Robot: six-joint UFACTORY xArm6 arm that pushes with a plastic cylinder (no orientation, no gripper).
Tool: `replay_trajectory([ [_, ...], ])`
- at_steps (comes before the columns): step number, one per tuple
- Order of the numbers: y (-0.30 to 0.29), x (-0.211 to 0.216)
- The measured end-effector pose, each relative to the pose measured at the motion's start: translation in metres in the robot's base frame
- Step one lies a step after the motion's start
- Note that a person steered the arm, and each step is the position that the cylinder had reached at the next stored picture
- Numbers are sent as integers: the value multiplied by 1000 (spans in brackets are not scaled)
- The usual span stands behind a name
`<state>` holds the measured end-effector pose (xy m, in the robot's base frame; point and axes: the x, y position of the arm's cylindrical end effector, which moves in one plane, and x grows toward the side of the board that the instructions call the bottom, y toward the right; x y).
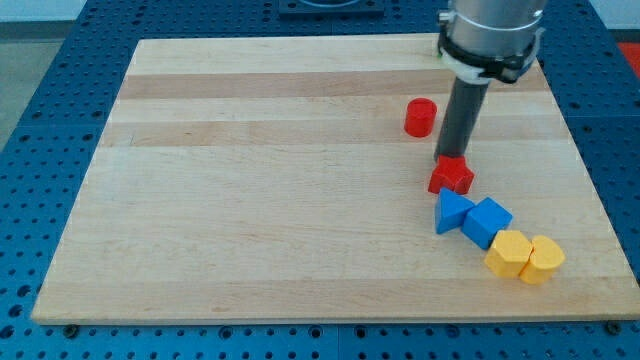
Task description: Move red circle below to the green circle
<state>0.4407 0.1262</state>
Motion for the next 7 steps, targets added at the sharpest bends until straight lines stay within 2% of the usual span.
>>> replay_trajectory([
  [2, -74, -5],
  [3, -84, -13],
  [5, -29, -61],
  [7, 32, -64],
])
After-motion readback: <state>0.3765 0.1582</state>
